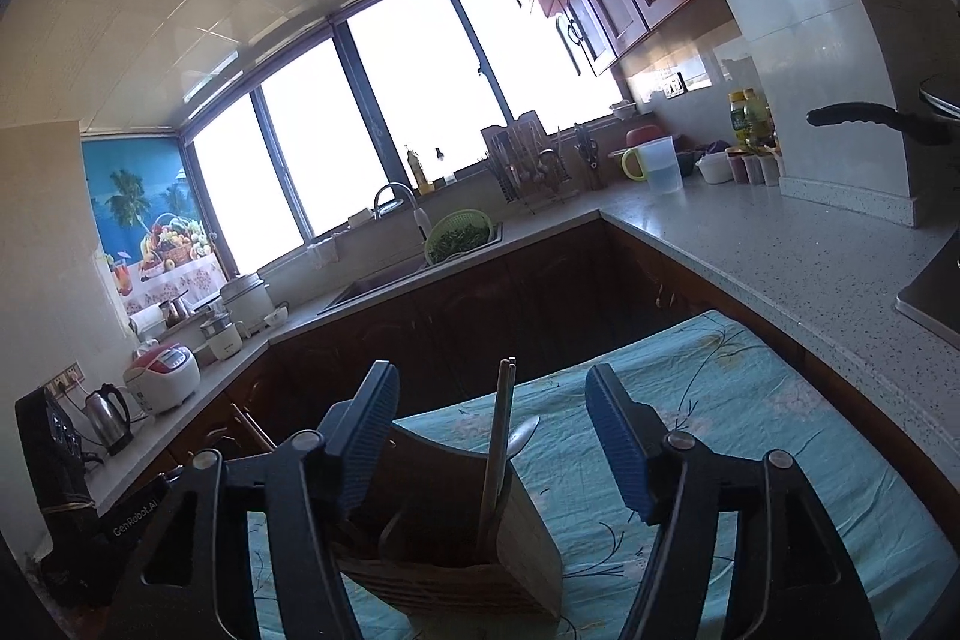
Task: Organize utensils
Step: 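Lift both wooden chopsticks, insert them into the holder and open both tools, then move both open tools back down to the remaining chopsticks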
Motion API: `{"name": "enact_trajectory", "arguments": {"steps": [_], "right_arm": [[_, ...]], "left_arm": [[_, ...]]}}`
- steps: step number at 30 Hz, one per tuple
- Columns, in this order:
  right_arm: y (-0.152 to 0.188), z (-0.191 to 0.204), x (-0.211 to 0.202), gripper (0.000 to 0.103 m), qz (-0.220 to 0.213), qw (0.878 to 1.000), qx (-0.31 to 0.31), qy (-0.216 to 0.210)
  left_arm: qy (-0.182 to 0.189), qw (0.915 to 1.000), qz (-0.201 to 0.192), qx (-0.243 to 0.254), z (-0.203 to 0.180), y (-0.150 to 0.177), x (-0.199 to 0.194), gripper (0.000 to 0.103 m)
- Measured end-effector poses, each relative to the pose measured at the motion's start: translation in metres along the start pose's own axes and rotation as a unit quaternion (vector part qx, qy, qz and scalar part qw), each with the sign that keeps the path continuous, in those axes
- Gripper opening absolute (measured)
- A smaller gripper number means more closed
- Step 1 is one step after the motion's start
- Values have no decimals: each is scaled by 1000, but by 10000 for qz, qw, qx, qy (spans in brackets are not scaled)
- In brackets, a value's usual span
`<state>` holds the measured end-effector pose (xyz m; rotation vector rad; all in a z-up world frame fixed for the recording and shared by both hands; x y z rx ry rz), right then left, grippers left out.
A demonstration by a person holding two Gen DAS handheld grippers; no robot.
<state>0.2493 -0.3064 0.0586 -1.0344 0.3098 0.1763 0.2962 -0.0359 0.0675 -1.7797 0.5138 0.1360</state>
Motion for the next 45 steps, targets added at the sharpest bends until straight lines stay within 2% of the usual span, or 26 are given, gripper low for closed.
{"name": "enact_trajectory", "arguments": {"steps": [4,6,20,31,34,36,38,41,45], "right_arm": [[4,-7,-18,88,-28,9999,99,-27],[10,-12,-27,93,-2,9999,166,-33],[86,-53,-71,93,849,9945,548,276],[140,-42,-74,93,1525,9876,208,312],[152,-35,-68,91,1758,9840,88,295],[159,-29,-62,82,1920,9810,-32,281],[168,-22,-56,65,2113,9768,-182,289],[181,-14,-44,48,2431,9688,-395,264],[205,1,-26,39,2886,9542,-761,218]], "left_arm": [[-85,9999,45,-45,5,11,-17,69],[-166,9998,89,-58,8,20,-27,74],[-335,9944,994,-88,16,82,-95,74],[-377,9861,1616,99,16,116,-108,74],[-419,9816,1845,271,14,124,-110,73],[-384,9793,1957,358,10,128,-111,73],[-370,9769,2054,459,8,132,-111,73],[-439,9737,2145,637,3,137,-111,71],[-471,9701,2280,687,1,144,-105,67]]}}
Point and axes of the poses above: each gripper's, at about its wrist camera, not at the fingertips, and x roughly the way its jaws point, z to its left, y to its underside, the point moved 3 cm from there along x, roughly the way its jaws point, and after that the axes turned 5 degrees about x, right-handed, at the moved point
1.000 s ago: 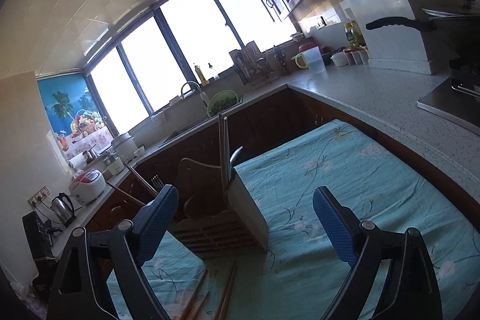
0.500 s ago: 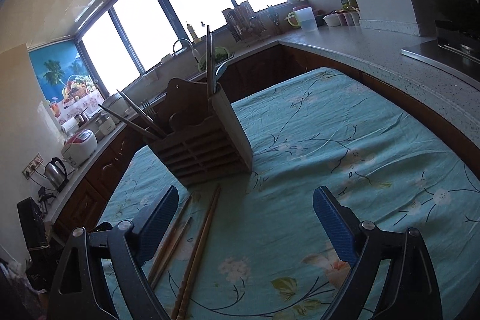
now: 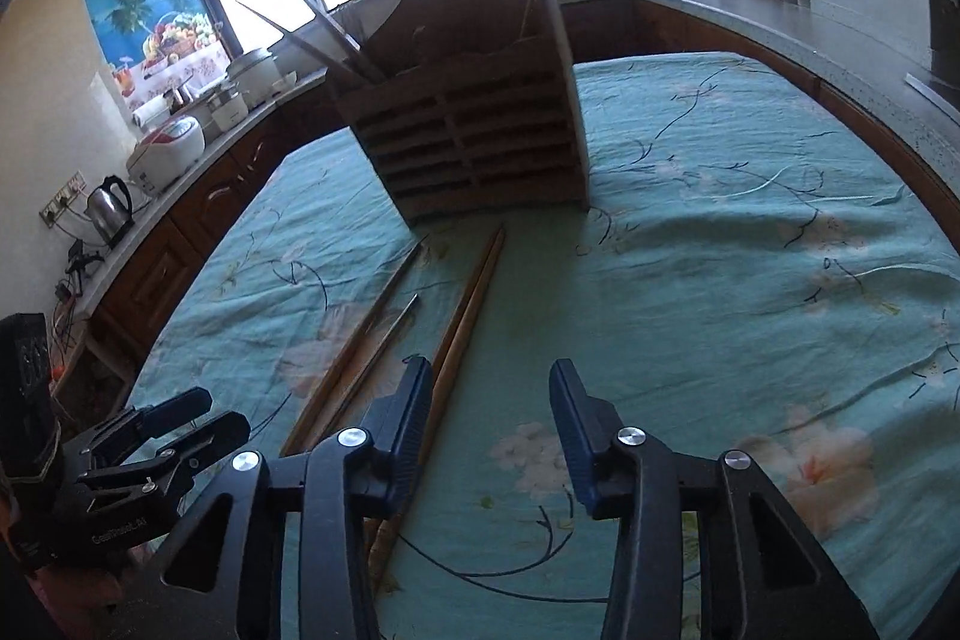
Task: Organize utensils
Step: 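Move both open tools back down to the remaining chopsticks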
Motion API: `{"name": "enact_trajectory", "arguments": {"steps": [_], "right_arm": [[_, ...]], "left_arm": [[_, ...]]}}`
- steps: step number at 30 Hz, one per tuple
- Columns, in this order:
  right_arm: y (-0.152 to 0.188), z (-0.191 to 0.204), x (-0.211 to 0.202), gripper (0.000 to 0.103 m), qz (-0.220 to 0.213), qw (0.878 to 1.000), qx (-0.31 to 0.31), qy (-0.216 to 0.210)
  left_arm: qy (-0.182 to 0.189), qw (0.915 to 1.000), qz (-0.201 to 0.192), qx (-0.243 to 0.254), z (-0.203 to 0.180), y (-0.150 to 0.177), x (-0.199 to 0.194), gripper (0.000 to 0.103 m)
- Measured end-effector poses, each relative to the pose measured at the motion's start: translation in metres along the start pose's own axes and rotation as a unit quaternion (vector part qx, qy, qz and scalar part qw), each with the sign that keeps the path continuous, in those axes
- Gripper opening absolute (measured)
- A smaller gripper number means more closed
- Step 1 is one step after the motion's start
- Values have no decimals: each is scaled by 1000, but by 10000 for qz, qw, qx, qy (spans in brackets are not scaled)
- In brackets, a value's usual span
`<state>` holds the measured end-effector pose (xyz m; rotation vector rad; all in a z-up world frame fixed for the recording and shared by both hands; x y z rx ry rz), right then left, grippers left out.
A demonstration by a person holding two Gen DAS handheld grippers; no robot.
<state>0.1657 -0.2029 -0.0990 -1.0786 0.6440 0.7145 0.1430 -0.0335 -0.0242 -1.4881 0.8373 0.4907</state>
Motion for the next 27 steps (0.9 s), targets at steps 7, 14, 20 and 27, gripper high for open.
{"name": "enact_trajectory", "arguments": {"steps": [7,14,20,27], "right_arm": [[11,25,27,29,393,9973,-570,254],[16,3,10,16,581,9957,-632,359],[20,-35,-12,15,655,9965,-291,429],[-12,-42,1,20,435,9983,6,381]], "left_arm": [[8,10000,84,-30,2,-2,6,66],[117,9998,147,-2,0,-13,17,66],[156,9994,121,298,-8,-39,37,66],[259,9980,380,441,-16,-83,88,55]]}}
Point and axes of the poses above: each gripper's, at about its wrist camera, not at the fingertips, and x roughly the way its jaws point, z to its left, y to its underside, the point moved 3 cm from there along x, roughly the way its jaws point, and after that the axes turned 5 degrees about x, right-handed, at the moved point
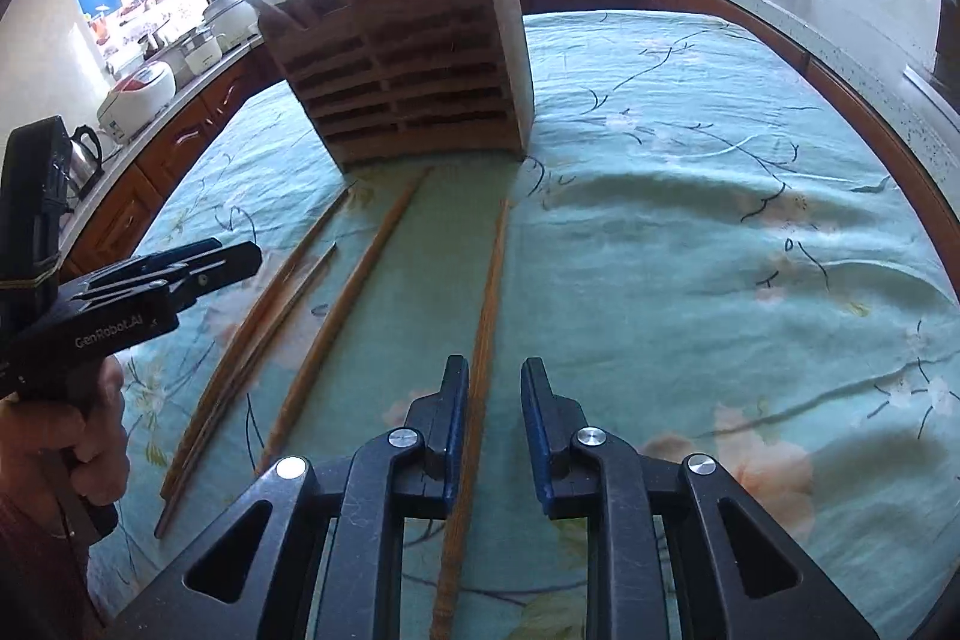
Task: Organize utensils
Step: 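Move both open tools back down to the remaining chopsticks, then grasp a wooden chopstick with the left tool while the right tool grasps another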
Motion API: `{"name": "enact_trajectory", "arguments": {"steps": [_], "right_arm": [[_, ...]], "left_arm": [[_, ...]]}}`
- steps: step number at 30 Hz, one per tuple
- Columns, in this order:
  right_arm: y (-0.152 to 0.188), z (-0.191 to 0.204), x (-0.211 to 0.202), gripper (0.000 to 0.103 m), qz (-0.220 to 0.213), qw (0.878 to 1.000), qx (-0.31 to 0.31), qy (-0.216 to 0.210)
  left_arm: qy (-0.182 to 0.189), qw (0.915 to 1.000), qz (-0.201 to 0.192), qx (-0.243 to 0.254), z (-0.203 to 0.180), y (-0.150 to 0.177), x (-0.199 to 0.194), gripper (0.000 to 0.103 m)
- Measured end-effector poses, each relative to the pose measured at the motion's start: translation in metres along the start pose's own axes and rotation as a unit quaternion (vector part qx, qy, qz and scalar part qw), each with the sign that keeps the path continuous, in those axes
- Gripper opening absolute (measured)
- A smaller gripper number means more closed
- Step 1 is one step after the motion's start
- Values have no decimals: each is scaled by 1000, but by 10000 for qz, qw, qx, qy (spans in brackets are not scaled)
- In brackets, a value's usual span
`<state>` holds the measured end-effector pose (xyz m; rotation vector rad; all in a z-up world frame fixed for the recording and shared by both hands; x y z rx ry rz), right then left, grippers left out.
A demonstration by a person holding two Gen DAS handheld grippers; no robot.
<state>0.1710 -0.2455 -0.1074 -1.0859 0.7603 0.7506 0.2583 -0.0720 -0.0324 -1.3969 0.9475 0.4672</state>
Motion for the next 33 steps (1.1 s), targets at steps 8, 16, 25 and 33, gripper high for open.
{"name": "enact_trajectory", "arguments": {"steps": [8,16,25,33], "right_arm": [[-38,9,43,20,120,9997,-147,122],[-47,18,57,7,39,9985,-374,407],[-42,18,9,5,-306,9994,-21,-177],[-47,18,-65,5,-1002,9936,99,-508]], "left_arm": [[-54,9979,426,480,-13,-26,54,27],[-139,9964,338,770,-20,-33,69,5],[398,9992,-9,92,0,-21,35,3],[795,9934,-755,-346,8,-12,-34,3]]}}
Point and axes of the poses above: each gripper's, at about its wrist camera, not at the fingertips, and x roughly the way its jaws point, z to its left, y to its underside, the point moved 3 cm from there along x, roughly the way its jaws point, and after that the axes turned 5 degrees about x, right-handed, at the moved point
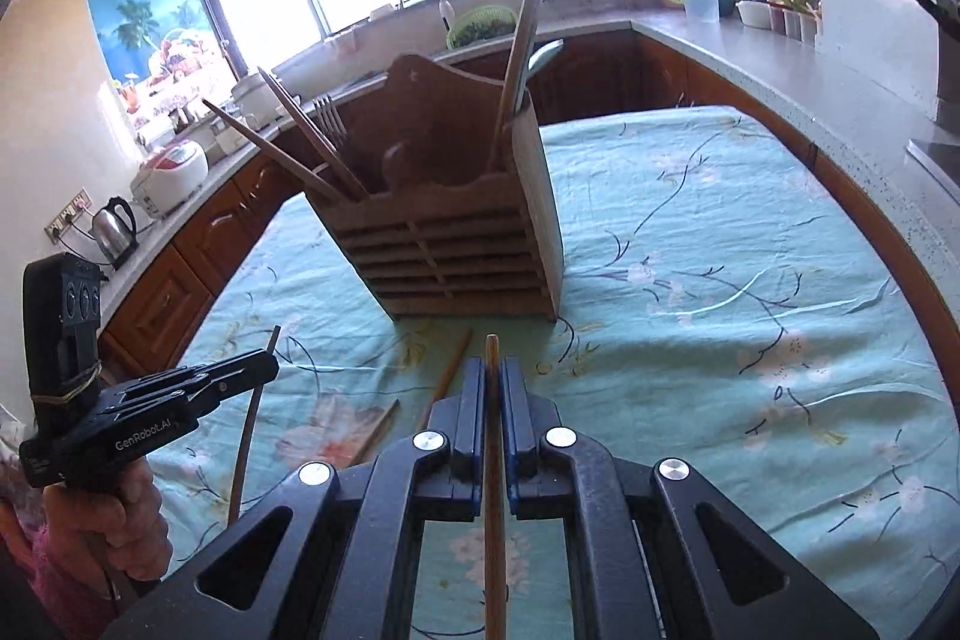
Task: Organize utensils
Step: 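Grasp a wooden chopstick with the left tool while the right tool grasps another, then lift both wooden chopsticks, insert them into the holder and open both tools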
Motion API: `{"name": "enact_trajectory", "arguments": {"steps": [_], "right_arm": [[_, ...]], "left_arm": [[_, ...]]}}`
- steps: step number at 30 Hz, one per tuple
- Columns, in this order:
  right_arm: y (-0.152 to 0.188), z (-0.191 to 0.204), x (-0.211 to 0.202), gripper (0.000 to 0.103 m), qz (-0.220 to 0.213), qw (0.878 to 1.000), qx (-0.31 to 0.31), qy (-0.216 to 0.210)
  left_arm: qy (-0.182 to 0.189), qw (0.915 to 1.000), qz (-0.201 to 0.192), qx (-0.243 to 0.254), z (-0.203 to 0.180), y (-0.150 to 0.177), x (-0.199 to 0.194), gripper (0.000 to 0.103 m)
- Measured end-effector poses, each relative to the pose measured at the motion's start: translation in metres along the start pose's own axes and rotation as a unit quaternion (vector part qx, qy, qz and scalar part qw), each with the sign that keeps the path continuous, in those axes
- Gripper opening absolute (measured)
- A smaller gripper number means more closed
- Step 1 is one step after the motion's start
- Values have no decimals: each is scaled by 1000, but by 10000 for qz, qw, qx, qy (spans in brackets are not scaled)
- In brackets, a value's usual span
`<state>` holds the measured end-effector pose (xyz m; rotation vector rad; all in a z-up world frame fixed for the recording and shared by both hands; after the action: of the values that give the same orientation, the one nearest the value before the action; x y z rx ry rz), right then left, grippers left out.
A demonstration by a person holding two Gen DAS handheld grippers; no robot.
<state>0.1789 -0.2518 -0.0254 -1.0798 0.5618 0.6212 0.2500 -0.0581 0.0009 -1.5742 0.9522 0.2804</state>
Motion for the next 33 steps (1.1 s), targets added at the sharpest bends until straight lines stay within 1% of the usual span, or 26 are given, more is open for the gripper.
{"name": "enact_trajectory", "arguments": {"steps": [3,8,11,16,23,33], "right_arm": [[-10,3,-18,5,-222,9997,-4,-67],[-25,13,-48,5,-582,9981,-50,-187],[-35,19,-63,5,-801,9965,-94,-235],[-45,26,-77,5,-1021,9942,-126,-319],[-48,27,-80,5,-1108,9932,-146,-323],[-49,29,-81,5,-1176,9924,-153,-321]], "left_arm": [[76,9997,-244,-38,-1,-2,-26,3],[143,9982,-577,-58,-7,-2,-58,3],[163,9967,-790,-80,-3,-2,-79,3],[140,9942,-1061,-94,1,6,-111,3],[86,9927,-1198,-99,0,13,-120,3],[-26,9890,-1475,-86,0,9,-134,3]]}}
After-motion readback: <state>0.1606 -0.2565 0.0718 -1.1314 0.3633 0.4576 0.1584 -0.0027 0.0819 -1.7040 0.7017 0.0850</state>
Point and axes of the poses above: each gripper's, at about its wrist camera, not at the fingertips, and x roughly the way its jaws point, z to its left, y to its underside, the point moved 3 cm from there along x, roughly the way its jaws point, and after that the axes turned 5 degrees about x, right-handed, at the moved point
